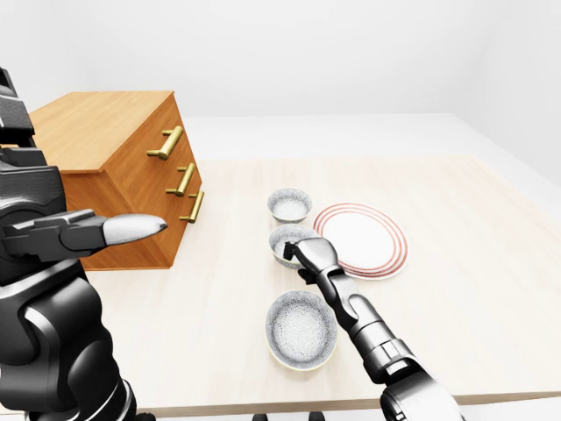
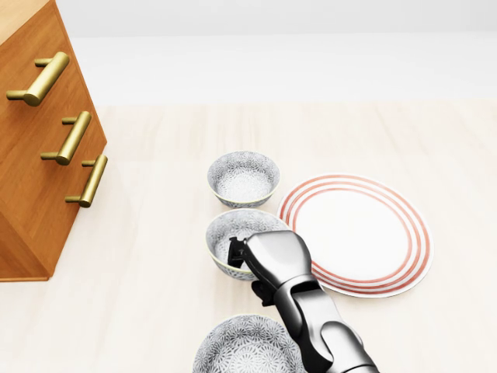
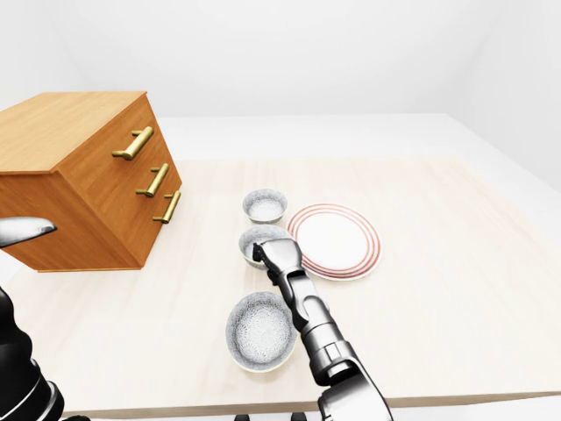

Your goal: Put the bowl in the middle on the plate.

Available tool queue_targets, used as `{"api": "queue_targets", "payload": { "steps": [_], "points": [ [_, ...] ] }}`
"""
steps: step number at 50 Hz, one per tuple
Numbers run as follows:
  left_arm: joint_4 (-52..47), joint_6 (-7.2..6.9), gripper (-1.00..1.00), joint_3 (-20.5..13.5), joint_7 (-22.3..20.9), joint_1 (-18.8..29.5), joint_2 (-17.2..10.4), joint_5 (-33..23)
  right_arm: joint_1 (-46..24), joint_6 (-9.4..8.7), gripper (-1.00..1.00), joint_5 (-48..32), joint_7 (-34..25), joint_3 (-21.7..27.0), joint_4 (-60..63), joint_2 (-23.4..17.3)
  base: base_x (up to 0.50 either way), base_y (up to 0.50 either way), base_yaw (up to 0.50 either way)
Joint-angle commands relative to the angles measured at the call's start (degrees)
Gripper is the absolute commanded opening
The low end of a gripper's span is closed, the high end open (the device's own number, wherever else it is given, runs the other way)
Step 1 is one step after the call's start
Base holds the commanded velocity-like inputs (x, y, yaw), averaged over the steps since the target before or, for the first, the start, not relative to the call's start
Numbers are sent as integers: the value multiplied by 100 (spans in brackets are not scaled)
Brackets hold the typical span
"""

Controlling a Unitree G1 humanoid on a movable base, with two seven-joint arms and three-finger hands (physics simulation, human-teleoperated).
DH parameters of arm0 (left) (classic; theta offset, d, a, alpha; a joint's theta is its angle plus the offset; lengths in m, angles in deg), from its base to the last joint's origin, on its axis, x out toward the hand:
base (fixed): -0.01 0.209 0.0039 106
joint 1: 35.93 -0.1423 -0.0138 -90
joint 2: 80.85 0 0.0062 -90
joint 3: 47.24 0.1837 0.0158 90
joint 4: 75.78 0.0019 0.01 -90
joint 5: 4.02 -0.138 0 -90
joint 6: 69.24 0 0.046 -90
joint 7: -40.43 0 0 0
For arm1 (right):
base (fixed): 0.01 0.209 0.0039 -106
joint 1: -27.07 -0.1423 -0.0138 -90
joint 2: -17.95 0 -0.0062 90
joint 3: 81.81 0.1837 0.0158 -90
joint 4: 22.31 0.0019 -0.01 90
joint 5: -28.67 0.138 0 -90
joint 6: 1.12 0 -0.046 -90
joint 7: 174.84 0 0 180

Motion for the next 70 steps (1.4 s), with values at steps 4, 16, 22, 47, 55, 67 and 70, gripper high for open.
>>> {"api": "queue_targets", "payload": {
  "steps": [4,16,22,47,55,67,70],
  "points": [
    [-24,0,100,-10,9,4,3,13,12,0,-18,-26,42,0,-22,13,0,0,0],
    [-20,0,100,-38,53,47,-32,78,17,0,-55,-45,-17,-4,40,8,0,0,0],
    [5,0,100,-40,64,59,-46,96,9,0,-100,-64,-60,0,79,1,0,0,0],
    [7,0,100,-29,84,47,-53,93,357,0,-100,-246,-587,-87,1017,68,0,0,0],
    [21,0,100,-29,75,47,-53,87,452,0,-100,-305,-771,-92,1353,85,0,0,0],
    [5,0,100,-29,62,34,-47,83,598,0,-100,-369,-1195,-67,2022,48,0,0,0],
    [5,0,100,-28,67,45,-47,86,612,0,-100,-385,-1228,-62,2063,35,0,0,0]
  ]
}}
